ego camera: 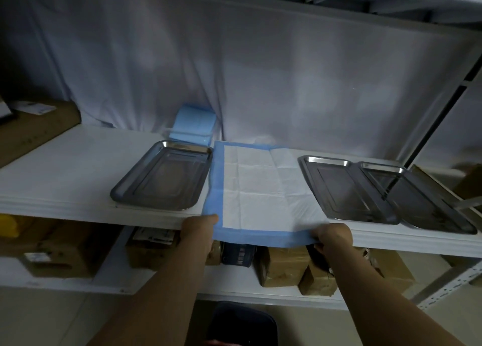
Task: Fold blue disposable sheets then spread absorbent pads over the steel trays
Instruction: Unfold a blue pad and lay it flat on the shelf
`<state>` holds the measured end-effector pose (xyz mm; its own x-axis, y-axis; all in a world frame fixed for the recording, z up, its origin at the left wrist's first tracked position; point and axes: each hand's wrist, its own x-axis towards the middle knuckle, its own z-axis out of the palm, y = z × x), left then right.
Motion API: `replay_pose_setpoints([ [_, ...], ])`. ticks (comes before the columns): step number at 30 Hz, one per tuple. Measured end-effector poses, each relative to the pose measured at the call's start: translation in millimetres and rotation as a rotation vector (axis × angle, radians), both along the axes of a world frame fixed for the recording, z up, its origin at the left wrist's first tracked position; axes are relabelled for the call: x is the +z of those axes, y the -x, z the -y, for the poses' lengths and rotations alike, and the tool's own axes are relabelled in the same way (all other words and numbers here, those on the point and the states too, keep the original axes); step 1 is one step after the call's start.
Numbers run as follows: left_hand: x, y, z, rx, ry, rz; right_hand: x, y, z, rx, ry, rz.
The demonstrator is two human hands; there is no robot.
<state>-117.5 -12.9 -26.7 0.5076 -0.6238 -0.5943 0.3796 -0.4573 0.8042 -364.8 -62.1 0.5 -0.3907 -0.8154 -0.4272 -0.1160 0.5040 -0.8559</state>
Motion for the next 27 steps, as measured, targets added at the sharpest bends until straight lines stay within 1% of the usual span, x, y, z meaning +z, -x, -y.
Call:
replay_pose_setpoints([
  [1, 1.2, -1.0, 1.3, -0.001, -0.007, 0.012, -0.7, 0.4, -4.3, 0.061, 0.039, -0.036],
  [3, 2.1, -2.7, 2.1, 0.01, -0.022, 0.036, -3.7, 5.5, -4.1, 0.061, 0.047, -0.019],
  [4, 1.5, -4.3, 1.8, 0.015, -0.026, 0.032, -5.0, 6.4, -2.1, 0.062, 0.021, -0.034],
  [5, 0.5, -5.6, 0.5, 0.011, -0.024, 0.02, -2.9, 7.9, -4.5, 0.068, -0.008, -0.1],
  [7, -1.3, -7.3, -2.2, -0.013, -0.011, -0.021, -2.3, 7.4, -5.6, 0.041, -0.065, -0.141],
  [10, -0.9, -8.4, -5.3, -0.003, 0.019, -0.076, 2.8, 1.7, -11.3, 0.093, -0.042, -0.081],
  [12, 4.2, -7.3, -6.5, -0.015, 0.029, -0.1, 0.3, 0.1, -8.4, 0.069, -0.073, -0.089],
  [16, 15.8, -4.7, -7.9, -0.052, 0.027, -0.085, 1.8, -1.6, -6.2, -0.018, -0.042, -0.081],
  [17, 16.8, -5.3, -8.3, -0.049, 0.036, -0.089, 2.2, -1.3, -7.7, -0.037, -0.02, -0.058],
  [20, 19.4, -8.3, -10.5, -0.02, 0.084, -0.094, 4.7, 4.0, -7.1, -0.117, 0.115, 0.219],
  [21, 21.2, -8.9, -11.2, -0.009, 0.103, -0.082, 8.2, 5.6, -8.5, -0.128, 0.148, 0.252],
  [22, 22.8, -9.9, -11.1, 0.0, 0.123, -0.079, 12.2, 4.4, -9.0, -0.137, 0.139, 0.286],
  [23, 25.3, -10.3, -11.4, 0.005, 0.151, -0.091, 15.5, 3.1, -9.8, -0.154, 0.159, 0.377],
  [24, 28.9, -10.1, -11.5, 0.005, 0.184, -0.121, 19.9, 2.5, -10.6, -0.123, 0.19, 0.448],
  [25, 33.0, -9.5, -12.0, -0.002, 0.22, -0.169, 20.9, 2.3, -12.8, -0.081, 0.193, 0.471],
  [27, 44.3, -7.5, -13.5, -0.016, 0.286, -0.274, 20.5, 0.0, -13.5, 0.037, 0.236, 0.411],
])
